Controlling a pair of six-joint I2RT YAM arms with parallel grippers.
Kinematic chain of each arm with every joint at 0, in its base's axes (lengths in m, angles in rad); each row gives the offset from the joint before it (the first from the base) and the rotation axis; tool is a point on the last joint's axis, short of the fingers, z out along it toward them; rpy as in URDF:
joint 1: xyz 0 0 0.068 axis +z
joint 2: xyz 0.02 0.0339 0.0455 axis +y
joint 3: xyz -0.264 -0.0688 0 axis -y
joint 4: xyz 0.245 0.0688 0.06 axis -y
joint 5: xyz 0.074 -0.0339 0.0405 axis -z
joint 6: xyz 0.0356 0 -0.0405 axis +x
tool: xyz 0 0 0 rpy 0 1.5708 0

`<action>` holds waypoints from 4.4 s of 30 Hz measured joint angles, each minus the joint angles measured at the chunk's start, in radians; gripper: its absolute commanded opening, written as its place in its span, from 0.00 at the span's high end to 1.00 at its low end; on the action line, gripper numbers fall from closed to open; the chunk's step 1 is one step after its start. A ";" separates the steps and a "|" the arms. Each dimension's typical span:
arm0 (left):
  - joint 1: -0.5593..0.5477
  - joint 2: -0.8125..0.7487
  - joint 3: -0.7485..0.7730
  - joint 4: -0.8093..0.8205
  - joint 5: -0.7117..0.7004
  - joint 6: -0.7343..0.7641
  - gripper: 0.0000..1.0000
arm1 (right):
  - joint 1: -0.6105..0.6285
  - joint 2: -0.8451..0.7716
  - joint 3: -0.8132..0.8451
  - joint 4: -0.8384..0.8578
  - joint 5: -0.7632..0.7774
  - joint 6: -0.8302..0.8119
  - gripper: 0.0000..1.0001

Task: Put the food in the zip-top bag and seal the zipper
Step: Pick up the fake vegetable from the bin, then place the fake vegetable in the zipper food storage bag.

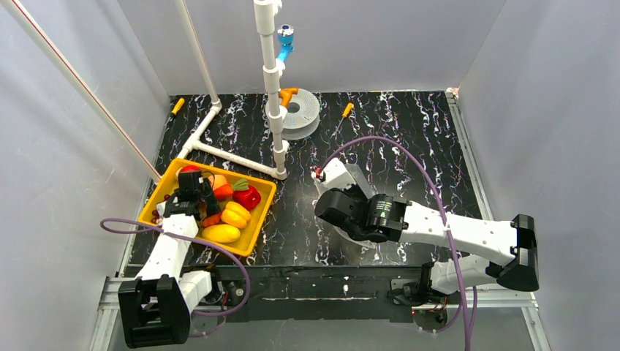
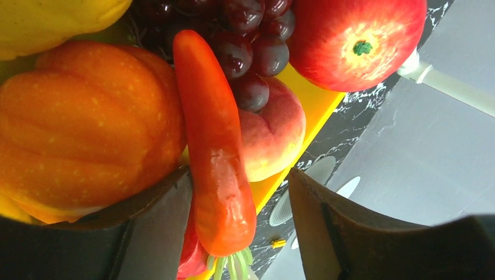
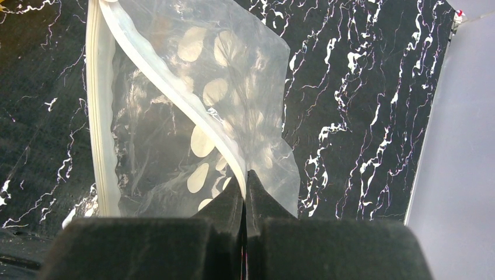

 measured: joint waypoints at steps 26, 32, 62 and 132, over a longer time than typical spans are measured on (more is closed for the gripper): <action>0.029 -0.184 0.211 0.011 0.253 0.607 1.00 | -0.010 0.011 0.000 0.036 -0.028 -0.011 0.99; -0.206 -0.264 0.127 0.443 0.724 0.732 1.00 | -0.121 0.004 0.001 0.066 -0.165 0.021 0.99; -1.211 -0.120 -0.042 1.152 -0.253 1.304 1.00 | -0.257 0.045 0.134 0.154 -0.583 0.186 0.99; -1.210 -0.181 0.202 0.337 -0.245 0.951 0.17 | -0.465 -0.087 -0.005 0.314 -0.935 0.333 0.99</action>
